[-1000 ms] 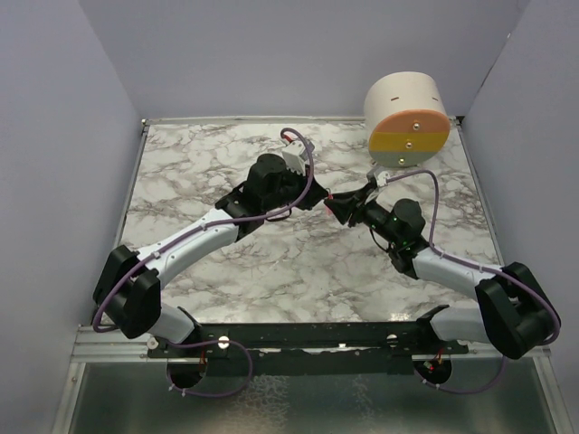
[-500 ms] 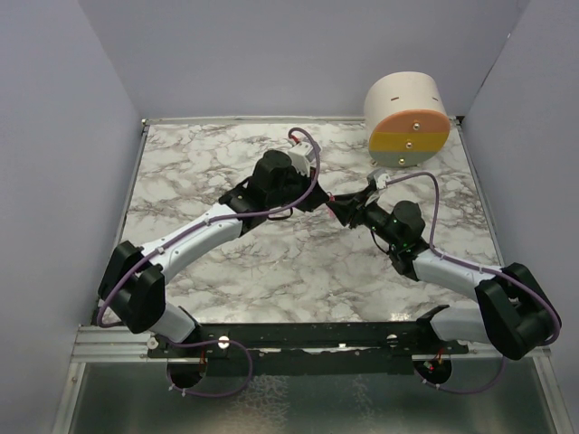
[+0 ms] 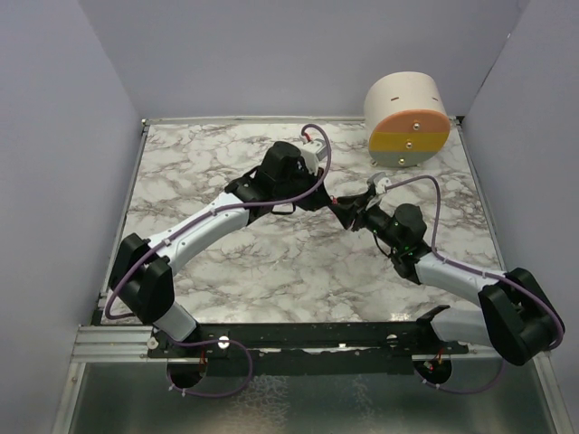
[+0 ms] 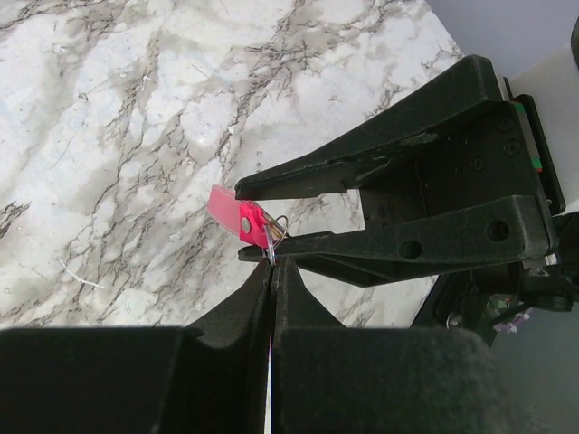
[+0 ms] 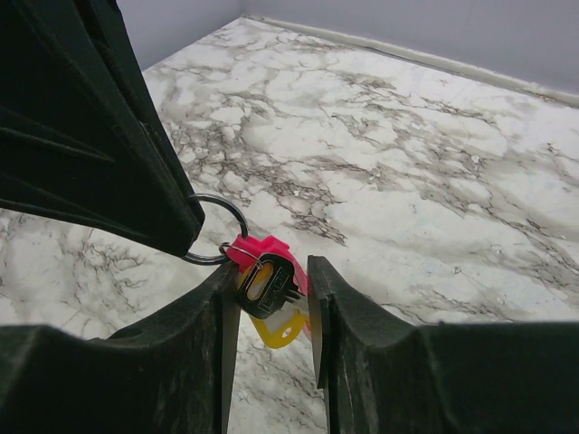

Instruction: Put the keys on the keyring

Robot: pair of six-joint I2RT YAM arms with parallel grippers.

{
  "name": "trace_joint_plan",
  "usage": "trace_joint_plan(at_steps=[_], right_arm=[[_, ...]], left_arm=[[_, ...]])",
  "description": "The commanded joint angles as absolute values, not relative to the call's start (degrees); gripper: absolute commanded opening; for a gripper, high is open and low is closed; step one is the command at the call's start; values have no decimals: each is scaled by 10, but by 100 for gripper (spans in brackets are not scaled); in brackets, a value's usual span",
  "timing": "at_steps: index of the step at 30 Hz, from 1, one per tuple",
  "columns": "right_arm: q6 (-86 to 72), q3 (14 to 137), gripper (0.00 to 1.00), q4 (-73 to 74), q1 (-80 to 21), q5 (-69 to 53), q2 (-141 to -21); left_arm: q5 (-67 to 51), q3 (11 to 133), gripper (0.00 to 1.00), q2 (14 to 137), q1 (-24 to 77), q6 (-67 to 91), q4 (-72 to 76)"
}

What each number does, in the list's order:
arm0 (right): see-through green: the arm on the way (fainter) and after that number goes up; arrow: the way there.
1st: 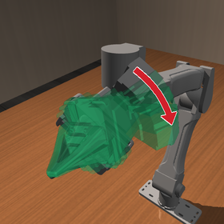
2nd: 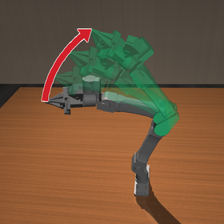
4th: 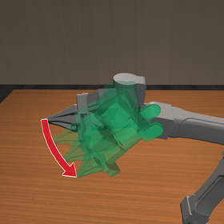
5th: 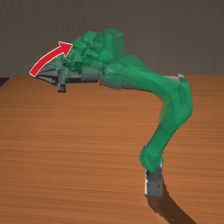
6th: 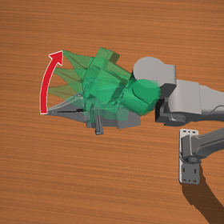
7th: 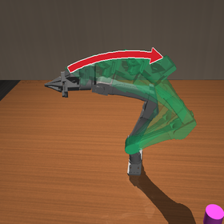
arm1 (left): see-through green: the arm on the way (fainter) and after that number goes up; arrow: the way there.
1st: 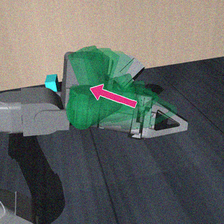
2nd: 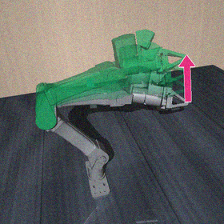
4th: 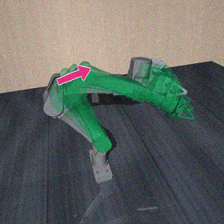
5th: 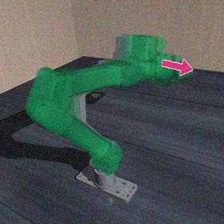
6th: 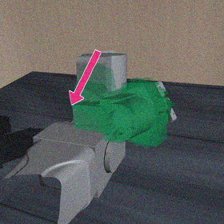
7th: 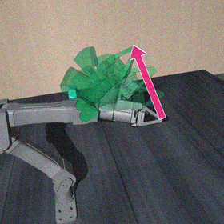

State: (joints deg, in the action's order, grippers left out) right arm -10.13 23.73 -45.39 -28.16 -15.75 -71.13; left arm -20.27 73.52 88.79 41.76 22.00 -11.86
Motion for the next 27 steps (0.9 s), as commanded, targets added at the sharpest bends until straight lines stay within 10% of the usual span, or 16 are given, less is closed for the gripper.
trace_joint_plan(at_steps=[1, 27], right_arm=[[-73, 232, 36, -459, -280, -129, -695], [-70, 228, 41, -443, -280, -90, -683]], left_arm=[[-246, 769, 0, 905, 426, 193, -196], [-271, 858, 0, 963, 416, 137, -327]])
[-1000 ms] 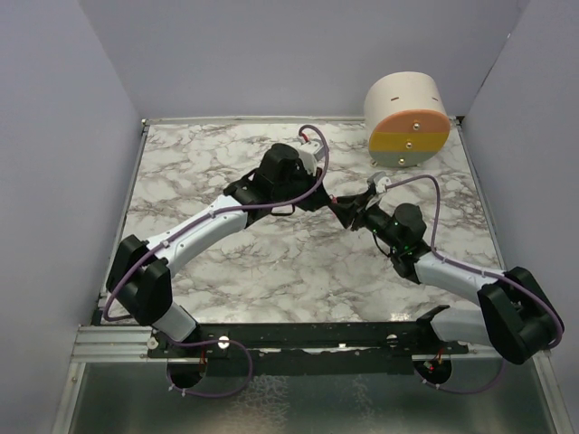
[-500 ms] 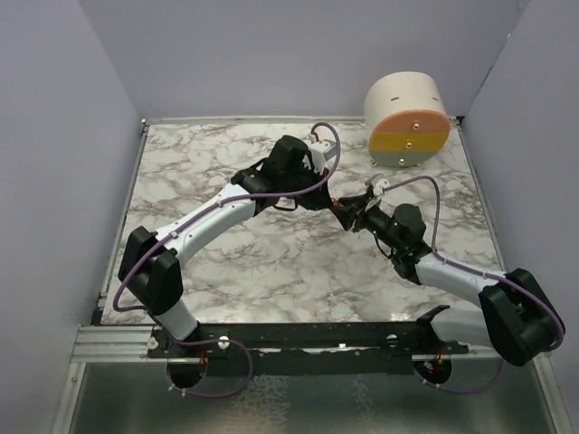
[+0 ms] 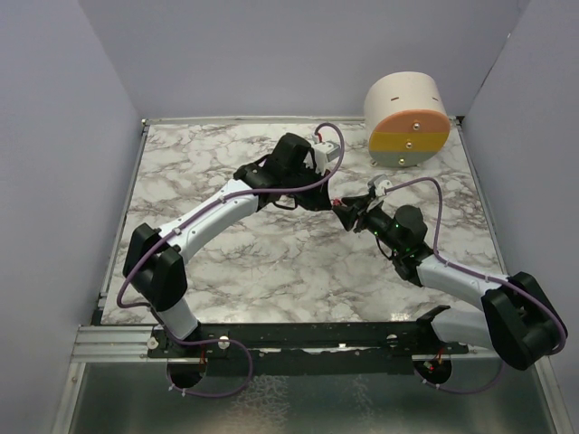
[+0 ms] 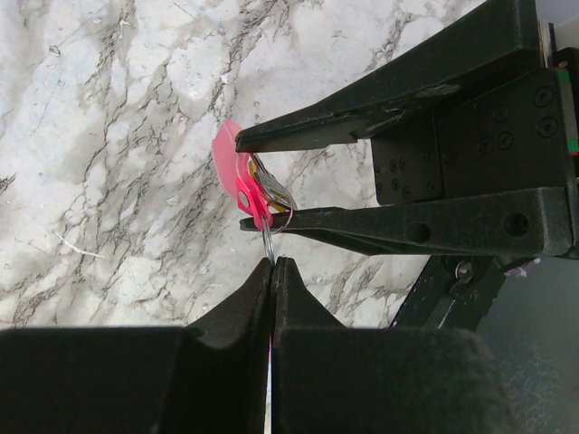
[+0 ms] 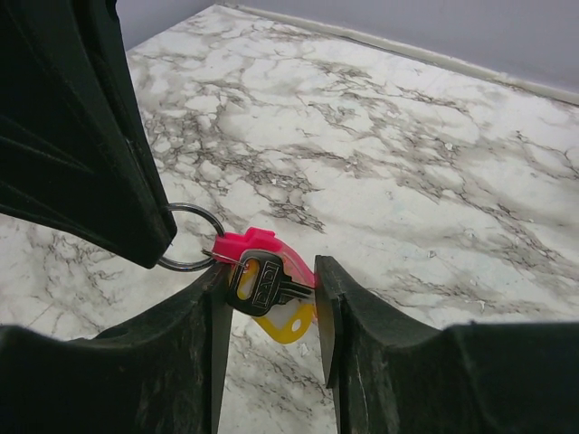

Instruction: Put the keys on the keyring

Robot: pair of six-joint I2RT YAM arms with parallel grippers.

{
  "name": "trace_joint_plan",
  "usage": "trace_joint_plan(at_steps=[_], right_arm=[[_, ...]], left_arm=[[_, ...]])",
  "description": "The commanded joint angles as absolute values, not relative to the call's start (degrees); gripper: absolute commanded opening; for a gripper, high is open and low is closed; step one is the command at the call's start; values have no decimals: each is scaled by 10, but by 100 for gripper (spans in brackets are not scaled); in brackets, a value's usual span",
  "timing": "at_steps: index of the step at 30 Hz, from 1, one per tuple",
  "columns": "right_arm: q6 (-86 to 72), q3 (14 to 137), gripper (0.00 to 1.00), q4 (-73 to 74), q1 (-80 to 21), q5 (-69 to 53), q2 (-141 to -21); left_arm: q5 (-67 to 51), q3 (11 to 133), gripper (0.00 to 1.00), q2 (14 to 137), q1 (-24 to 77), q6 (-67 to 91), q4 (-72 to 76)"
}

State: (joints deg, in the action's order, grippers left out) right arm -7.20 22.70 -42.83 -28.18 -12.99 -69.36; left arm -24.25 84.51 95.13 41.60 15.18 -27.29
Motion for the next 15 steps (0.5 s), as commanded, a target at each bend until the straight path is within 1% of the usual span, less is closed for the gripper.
trace_joint_plan(at_steps=[1, 5, 9, 15], right_arm=[[-68, 229, 42, -442, -280, -92, -684], [-63, 236, 51, -431, -280, -110, -686], [-66, 249, 56, -407, -280, -131, -685], [-62, 292, 57, -330, -280, -163, -690]], left_arm=[[-274, 860, 0, 967, 416, 135, -331], [-278, 869, 0, 982, 415, 127, -345], [-254, 887, 0, 990, 413, 123, -356], [-260, 939, 0, 999, 387, 94, -377]])
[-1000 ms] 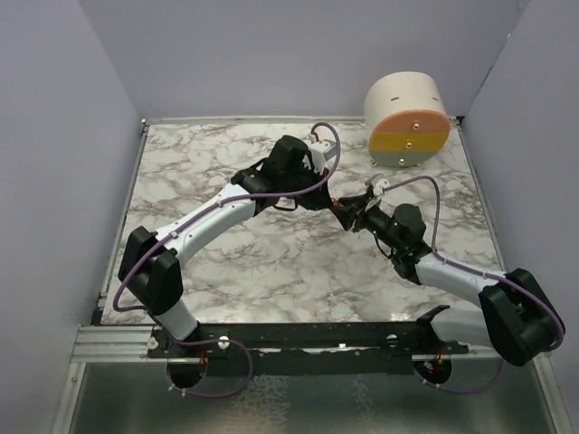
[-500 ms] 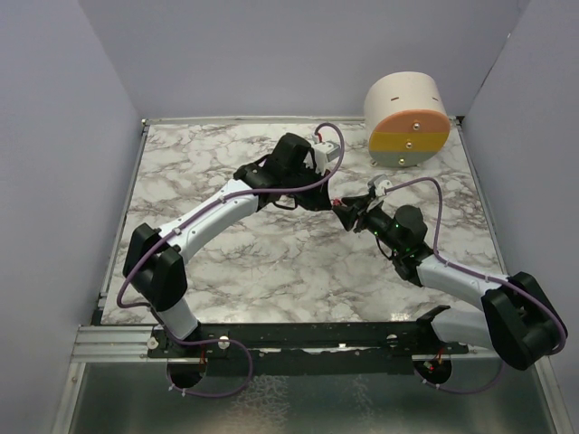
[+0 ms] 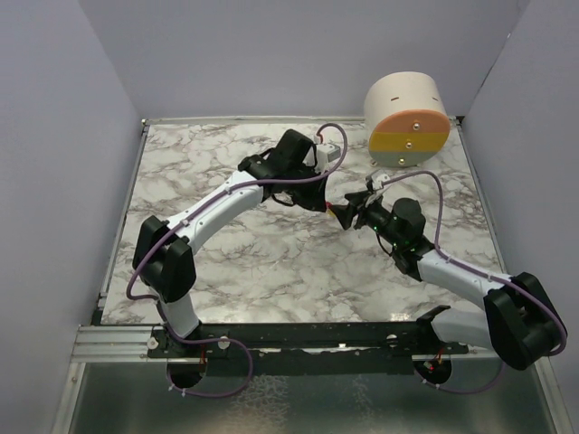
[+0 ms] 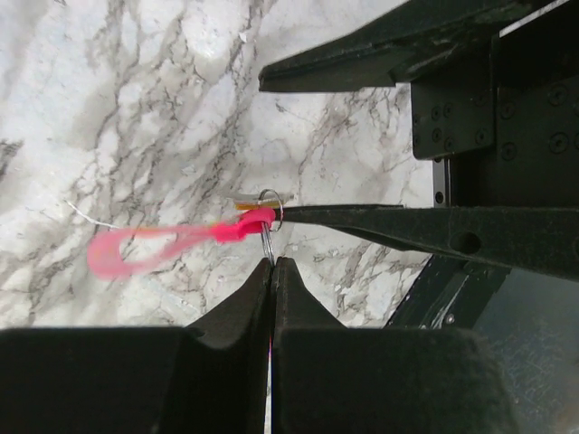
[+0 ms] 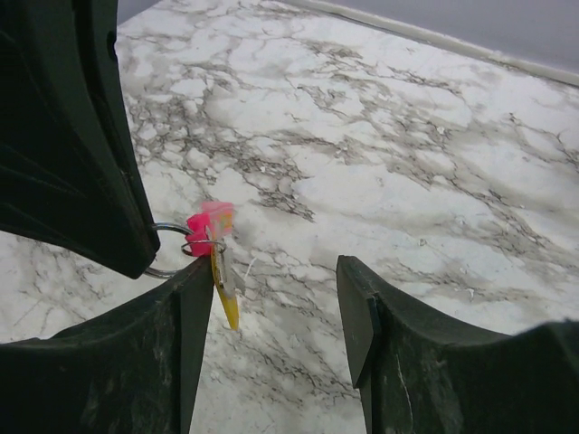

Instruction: Put the keys on the keyring

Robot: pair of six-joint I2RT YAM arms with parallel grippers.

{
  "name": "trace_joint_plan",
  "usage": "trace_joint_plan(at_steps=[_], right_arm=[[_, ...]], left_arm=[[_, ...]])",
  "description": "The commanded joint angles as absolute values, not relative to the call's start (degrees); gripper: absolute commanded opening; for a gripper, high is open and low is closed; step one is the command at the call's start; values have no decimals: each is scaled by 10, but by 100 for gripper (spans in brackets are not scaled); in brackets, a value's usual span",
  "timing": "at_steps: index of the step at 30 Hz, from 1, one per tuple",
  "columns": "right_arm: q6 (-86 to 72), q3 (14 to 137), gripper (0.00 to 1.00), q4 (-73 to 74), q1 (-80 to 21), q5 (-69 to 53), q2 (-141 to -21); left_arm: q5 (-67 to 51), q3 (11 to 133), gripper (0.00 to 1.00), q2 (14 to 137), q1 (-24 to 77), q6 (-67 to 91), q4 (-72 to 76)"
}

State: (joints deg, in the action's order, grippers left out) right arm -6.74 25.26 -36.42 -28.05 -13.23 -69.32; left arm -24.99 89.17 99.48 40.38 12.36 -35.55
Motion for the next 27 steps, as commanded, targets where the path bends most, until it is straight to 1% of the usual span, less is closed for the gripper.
trace_joint_plan(at_steps=[1, 11, 21, 25, 27], right_arm=[[-61, 297, 57, -321, -280, -166, -691], [-74, 299, 57, -297, -280, -154, -663], [-85, 268, 56, -321, -280, -116, -611], [-84, 260, 53, -335, -280, -132, -604], [-79, 260, 49, -337, -280, -151, -605]], left_arm=[[-263, 947, 0, 1000, 382, 85, -381], [-278, 1007, 0, 1020, 330, 6, -432], [-335, 1003, 0, 1041, 333, -28, -468], [-337, 1009, 0, 1044, 339, -40, -496], [-341, 1015, 0, 1046, 341, -49, -513]])
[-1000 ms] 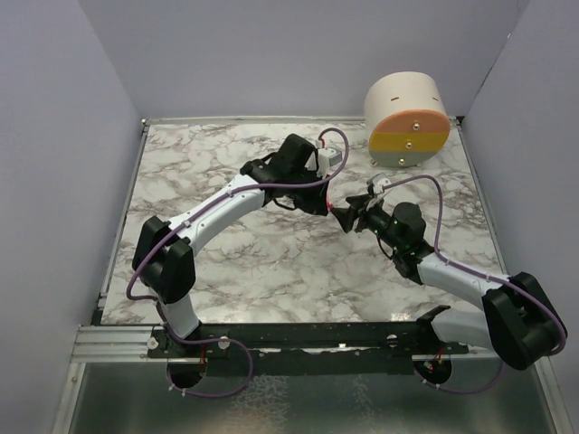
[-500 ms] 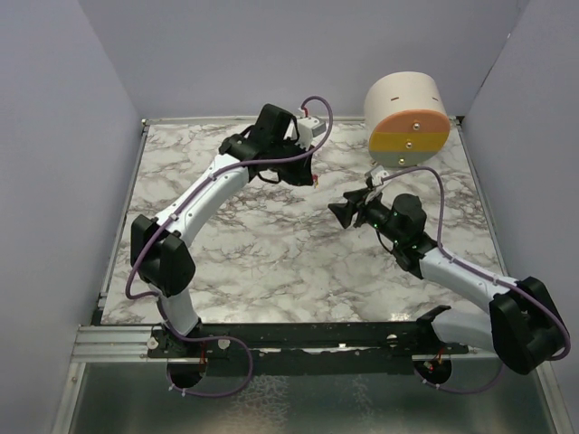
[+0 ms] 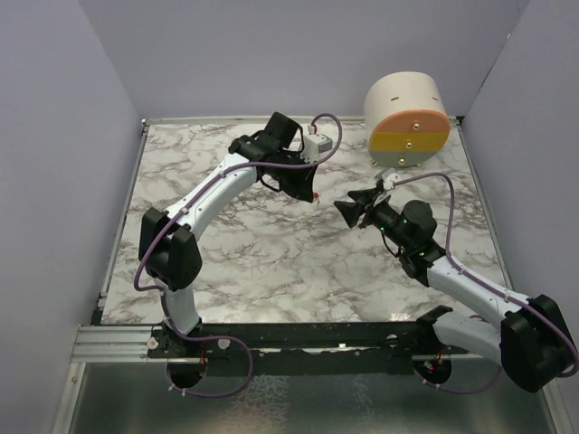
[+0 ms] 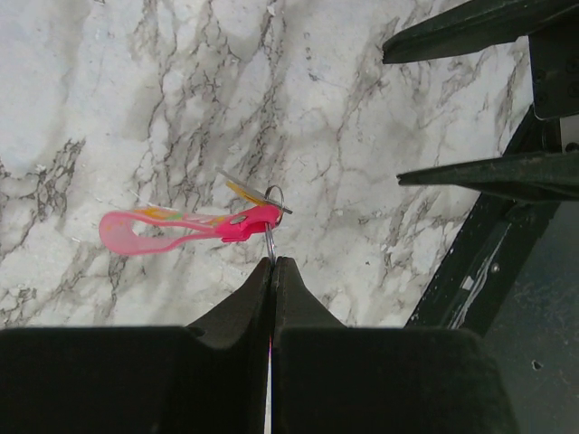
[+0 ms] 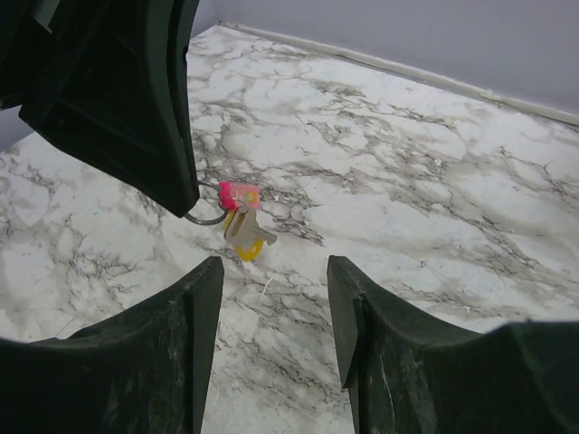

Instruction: Put the keys on the keyring

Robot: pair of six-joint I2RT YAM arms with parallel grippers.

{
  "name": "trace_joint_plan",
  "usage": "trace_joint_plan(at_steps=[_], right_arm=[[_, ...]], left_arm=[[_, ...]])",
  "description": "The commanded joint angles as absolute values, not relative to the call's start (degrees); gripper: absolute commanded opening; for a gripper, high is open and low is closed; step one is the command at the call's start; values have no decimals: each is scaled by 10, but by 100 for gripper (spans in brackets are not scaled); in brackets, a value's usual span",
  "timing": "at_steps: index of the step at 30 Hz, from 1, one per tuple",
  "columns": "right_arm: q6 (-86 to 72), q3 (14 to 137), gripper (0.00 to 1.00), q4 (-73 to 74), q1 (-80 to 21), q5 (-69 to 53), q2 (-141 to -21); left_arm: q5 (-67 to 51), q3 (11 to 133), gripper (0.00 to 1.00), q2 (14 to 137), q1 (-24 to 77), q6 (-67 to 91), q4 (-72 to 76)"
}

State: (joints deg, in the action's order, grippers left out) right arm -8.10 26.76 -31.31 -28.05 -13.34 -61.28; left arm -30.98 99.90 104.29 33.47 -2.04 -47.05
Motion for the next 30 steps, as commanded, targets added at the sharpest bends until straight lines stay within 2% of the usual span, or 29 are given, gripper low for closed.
trace_joint_plan(at_steps=[1, 18, 30], right_arm=[[-78, 260, 47, -339, -280, -162, -606], [-59, 265, 37, -371, -280, -317, -634], [-72, 266, 37, -382, -280, -302, -644]], left_arm=[[-342, 1018, 0, 1047, 342, -53, -520], [-346, 1068, 0, 1058, 356, -107, -629], [-340, 1070, 0, 1062, 366, -68, -602]])
